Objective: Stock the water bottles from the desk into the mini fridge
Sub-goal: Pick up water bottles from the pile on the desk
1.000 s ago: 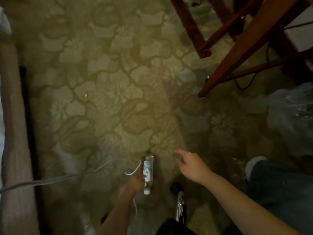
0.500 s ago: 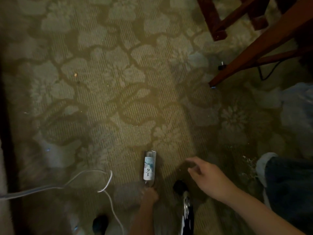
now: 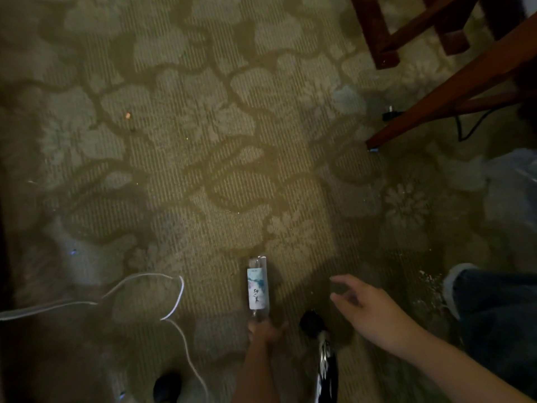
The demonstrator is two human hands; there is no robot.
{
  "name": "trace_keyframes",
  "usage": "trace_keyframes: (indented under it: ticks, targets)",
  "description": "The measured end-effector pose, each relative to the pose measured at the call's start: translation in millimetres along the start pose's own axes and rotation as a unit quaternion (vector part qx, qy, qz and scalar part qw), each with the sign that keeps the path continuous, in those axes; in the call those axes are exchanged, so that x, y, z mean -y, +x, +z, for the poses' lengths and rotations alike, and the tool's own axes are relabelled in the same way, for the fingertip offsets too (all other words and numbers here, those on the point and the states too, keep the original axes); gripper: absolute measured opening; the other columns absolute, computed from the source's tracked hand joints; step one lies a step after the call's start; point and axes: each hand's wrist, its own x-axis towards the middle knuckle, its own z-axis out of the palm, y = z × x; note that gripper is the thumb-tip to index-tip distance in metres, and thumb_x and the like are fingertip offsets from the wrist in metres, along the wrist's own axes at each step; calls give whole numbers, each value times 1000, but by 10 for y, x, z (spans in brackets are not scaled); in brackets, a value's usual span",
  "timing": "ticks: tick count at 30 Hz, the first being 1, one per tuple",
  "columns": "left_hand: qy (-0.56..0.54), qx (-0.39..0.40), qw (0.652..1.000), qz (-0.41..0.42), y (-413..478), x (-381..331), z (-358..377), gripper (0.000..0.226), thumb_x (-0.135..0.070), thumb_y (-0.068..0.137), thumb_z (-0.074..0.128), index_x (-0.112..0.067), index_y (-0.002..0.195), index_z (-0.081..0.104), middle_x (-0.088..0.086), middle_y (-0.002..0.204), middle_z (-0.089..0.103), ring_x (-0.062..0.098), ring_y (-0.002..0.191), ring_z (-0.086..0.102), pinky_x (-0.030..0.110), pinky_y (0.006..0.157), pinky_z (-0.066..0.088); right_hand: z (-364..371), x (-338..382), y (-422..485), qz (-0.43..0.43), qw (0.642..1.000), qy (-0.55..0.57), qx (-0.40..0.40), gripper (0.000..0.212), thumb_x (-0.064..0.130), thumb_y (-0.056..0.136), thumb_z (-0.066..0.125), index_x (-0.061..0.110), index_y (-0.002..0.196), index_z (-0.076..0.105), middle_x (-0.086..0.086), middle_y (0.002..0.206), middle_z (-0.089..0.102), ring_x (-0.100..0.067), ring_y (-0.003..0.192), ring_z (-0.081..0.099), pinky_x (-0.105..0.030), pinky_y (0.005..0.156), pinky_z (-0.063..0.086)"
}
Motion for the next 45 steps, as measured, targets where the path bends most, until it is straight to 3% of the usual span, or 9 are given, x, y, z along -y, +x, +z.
trace_keyframes:
  ticks: [6,13,19,24,28,35,39,42,45]
  targets:
    - [-112,-179,977,30,-337,-105,-92,38,-42,95,45,-16,118,60,10,121,53,22,109,54,31,93,44,37,-83,10,45,998,35,-9,34,31,95,49,28,129,46,6,88,63,-2,80,61,-12,62,39]
    - [-237,-290,918,129,-748,-478,-805,27,-28,95,50,-14,112,65,14,109,64,29,104,59,30,84,42,-68,-62,1,32,998,20,-59,35,25,95,49,22,130,47,13,82,56,-1,79,56,-10,60,35]
    - [-214,-290,901,242,-1264,-824,-1451,14,-28,81,66,-24,90,56,-4,85,62,18,84,61,25,66,39,-459,181,-167,-1,997,39,-70,40,17,95,50,19,133,43,10,78,59,-3,72,57,-10,57,41]
    - [-179,-264,861,396,-2238,-1356,-1879,24,-26,61,76,-28,71,55,-10,63,56,9,59,54,31,53,44,-772,503,-513,-118,985,83,-97,62,14,80,69,46,124,39,32,99,55,6,106,52,-5,77,43]
    - [-161,-196,789,560,-3272,-1637,-2232,18,-21,56,71,-29,69,61,-8,62,59,4,56,53,24,50,45,-1099,738,-881,-155,977,77,-128,110,12,66,81,28,148,10,3,149,26,-15,139,24,-40,114,26]
    - [-169,-166,674,700,-4589,-1951,-2258,18,-3,64,64,-21,62,61,-17,53,58,-6,48,50,6,43,35,-1578,1070,-1885,-258,958,113,-48,74,10,63,84,16,126,46,3,108,64,-13,103,63,-31,86,54]
    - [-227,-224,640,699,-5025,-2164,-2203,18,-7,79,67,-23,73,65,-14,65,62,-3,63,54,13,61,43,-1518,1180,-2376,-281,935,125,-178,60,33,57,87,36,103,50,23,85,68,1,85,66,-11,63,50]
    - [-268,-249,622,692,-5271,-2306,-2087,12,-24,84,66,-28,93,60,-15,80,62,-6,70,58,13,65,46,-1615,1241,-2684,-307,888,165,-299,68,39,56,85,39,111,45,15,104,62,-7,96,63,-20,68,56]
    - [-281,-208,623,700,-5517,-2490,-1875,42,-36,78,70,-19,113,54,-9,92,66,-4,79,64,14,66,49,-1840,1299,-3109,-307,832,144,-440,65,38,54,83,40,100,37,15,103,57,-8,91,62,-27,66,59]
